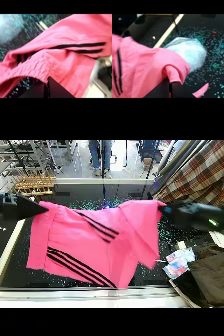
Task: Fold the clothes and pants, and hang the long-sleeved shirts on hangers.
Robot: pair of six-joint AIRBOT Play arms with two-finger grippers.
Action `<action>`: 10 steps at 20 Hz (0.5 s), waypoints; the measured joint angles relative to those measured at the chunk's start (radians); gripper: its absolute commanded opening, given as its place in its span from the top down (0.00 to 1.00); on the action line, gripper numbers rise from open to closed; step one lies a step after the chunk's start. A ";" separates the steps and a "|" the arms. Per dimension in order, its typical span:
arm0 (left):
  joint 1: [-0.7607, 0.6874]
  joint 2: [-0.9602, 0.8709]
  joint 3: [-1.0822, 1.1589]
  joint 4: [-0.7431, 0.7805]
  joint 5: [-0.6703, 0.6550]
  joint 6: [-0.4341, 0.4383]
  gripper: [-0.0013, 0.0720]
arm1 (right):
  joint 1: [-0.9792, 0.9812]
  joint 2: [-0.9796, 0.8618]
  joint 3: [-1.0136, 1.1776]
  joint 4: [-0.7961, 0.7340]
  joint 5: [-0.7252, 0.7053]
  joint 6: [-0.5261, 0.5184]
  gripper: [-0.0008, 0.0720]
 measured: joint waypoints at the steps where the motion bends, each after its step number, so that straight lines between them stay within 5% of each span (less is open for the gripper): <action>1: -0.006 -0.024 -0.011 0.006 0.032 0.000 0.96 | -0.003 -0.083 0.005 0.010 -0.040 -0.012 0.97; 3: -0.027 -0.112 -0.046 0.037 0.118 -0.001 0.95 | -0.006 -0.281 0.014 0.053 -0.130 -0.038 0.90; 4: -0.037 -0.172 -0.065 0.055 0.173 -0.003 0.75 | -0.007 -0.388 0.027 0.090 -0.190 -0.048 0.58; 5: -0.046 -0.249 -0.082 0.076 0.245 -0.004 0.45 | -0.009 -0.488 0.047 0.121 -0.231 -0.056 0.23; 6: -0.050 -0.330 -0.094 0.092 0.317 -0.008 0.39 | -0.014 -0.589 0.080 0.159 -0.269 -0.063 0.14; 10: -0.005 -0.575 -0.115 0.132 0.455 -0.077 0.40 | -0.083 -0.820 0.222 0.207 -0.194 -0.074 0.22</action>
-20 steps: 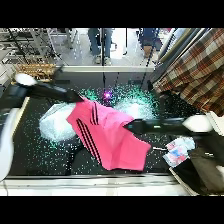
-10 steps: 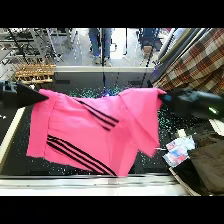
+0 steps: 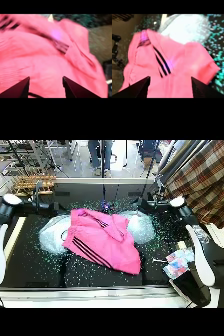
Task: Fold the clothes and pants, and hang the long-sleeved shirts on hangers.
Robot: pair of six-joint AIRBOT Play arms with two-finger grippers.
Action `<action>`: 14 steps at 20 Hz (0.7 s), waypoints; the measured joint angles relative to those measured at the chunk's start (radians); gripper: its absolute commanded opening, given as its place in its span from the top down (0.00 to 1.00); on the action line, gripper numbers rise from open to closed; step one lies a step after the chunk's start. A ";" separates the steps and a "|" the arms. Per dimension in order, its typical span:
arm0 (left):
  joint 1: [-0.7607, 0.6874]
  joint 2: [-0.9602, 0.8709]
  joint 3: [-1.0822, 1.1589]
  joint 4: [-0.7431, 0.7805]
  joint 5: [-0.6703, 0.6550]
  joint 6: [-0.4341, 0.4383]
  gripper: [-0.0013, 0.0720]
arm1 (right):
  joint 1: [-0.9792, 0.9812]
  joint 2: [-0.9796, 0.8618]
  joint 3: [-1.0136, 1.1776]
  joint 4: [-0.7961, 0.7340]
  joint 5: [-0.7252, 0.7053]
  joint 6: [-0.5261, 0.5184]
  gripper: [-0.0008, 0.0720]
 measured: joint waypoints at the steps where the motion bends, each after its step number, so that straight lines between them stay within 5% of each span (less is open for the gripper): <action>1: 0.022 -0.033 -0.002 0.025 -0.002 -0.018 0.40 | -0.030 -0.015 0.017 -0.026 0.058 0.002 0.22; 7: 0.090 -0.098 -0.041 0.234 -0.139 -0.137 0.39 | -0.169 0.154 -0.309 -0.172 0.341 0.048 0.22; 14: 0.056 -0.107 -0.225 0.134 -0.197 -0.131 0.39 | -0.140 0.471 -1.005 -0.144 0.300 0.024 0.15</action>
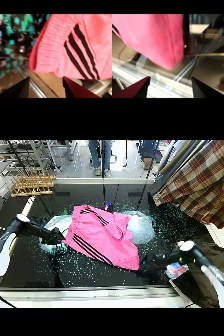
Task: Fold the clothes and pants, and hang the long-sleeved shirts on hangers.
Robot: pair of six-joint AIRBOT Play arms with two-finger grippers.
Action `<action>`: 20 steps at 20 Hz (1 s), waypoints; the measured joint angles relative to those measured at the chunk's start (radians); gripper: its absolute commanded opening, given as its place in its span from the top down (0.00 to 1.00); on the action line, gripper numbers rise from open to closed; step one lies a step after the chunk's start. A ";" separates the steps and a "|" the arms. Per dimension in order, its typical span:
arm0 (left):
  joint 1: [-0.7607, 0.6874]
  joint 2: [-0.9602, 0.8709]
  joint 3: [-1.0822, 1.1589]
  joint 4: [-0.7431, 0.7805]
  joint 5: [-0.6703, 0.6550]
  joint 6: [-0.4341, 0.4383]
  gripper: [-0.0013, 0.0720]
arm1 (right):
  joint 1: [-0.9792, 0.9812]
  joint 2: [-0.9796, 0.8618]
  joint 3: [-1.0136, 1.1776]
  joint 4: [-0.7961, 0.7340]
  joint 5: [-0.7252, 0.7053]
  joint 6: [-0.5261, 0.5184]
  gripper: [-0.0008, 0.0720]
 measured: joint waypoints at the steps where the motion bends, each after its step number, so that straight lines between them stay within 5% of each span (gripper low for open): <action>1: -0.004 0.000 -0.012 -0.014 0.008 0.003 0.39 | 0.010 0.014 -0.043 0.010 -0.024 -0.006 0.11; 6: -0.035 -0.006 -0.039 -0.045 0.067 0.002 0.44 | 0.055 0.035 -0.137 0.096 -0.173 -0.077 0.16; 7: -0.043 -0.010 -0.040 -0.048 0.078 -0.006 0.58 | 0.072 0.029 -0.143 0.126 -0.204 -0.100 0.30; 8: -0.051 -0.014 -0.042 -0.050 0.095 -0.014 0.77 | 0.092 0.023 -0.148 0.153 -0.245 -0.132 0.67; 9: -0.058 -0.018 -0.043 -0.051 0.106 -0.018 0.96 | 0.110 0.018 -0.153 0.169 -0.291 -0.164 0.85; 11: -0.069 -0.020 -0.044 -0.054 0.125 -0.028 0.96 | 0.143 0.015 -0.150 0.231 -0.334 -0.217 0.95; 20: -0.024 0.162 0.018 -0.155 0.107 0.057 0.97 | 0.166 0.199 0.131 0.124 -0.154 -0.204 0.97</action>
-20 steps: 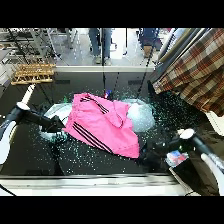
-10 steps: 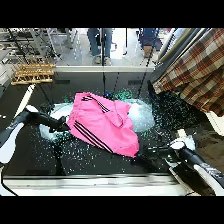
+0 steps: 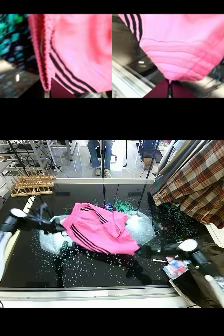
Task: Fold the clothes and pants, and hang the long-sleeved shirts on hangers.
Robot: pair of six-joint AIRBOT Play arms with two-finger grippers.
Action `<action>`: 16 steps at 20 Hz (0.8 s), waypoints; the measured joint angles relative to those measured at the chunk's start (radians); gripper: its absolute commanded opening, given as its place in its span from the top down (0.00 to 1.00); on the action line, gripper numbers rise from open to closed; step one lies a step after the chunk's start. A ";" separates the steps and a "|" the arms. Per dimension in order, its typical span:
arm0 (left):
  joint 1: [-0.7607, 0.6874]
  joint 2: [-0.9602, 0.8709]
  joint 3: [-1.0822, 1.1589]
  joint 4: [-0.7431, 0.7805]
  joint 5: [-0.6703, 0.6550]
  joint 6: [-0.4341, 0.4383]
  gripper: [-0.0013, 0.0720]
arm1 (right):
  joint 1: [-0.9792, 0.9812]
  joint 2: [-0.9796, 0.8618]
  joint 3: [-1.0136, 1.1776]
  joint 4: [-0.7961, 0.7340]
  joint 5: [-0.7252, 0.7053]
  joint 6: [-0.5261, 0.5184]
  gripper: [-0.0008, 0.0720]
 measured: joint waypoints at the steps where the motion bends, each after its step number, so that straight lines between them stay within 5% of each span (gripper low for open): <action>1: 0.008 0.043 0.038 -0.026 -0.016 0.011 0.97 | 0.000 0.032 0.080 -0.061 0.044 0.018 0.97; 6: 0.067 0.253 0.309 -0.272 -0.100 0.036 0.96 | 0.001 0.203 0.605 -0.444 0.335 0.081 0.97; 10: 0.139 0.397 0.476 -0.572 -0.107 0.043 0.96 | 0.001 0.290 1.007 -0.602 0.442 0.060 0.97; 13: 0.156 0.447 0.514 -0.578 -0.082 0.023 0.96 | 0.002 0.283 1.147 -0.643 0.467 0.045 0.97; 16: 0.099 0.416 0.465 -0.405 -0.064 -0.010 0.96 | 0.002 0.175 1.113 -0.644 0.468 0.038 0.97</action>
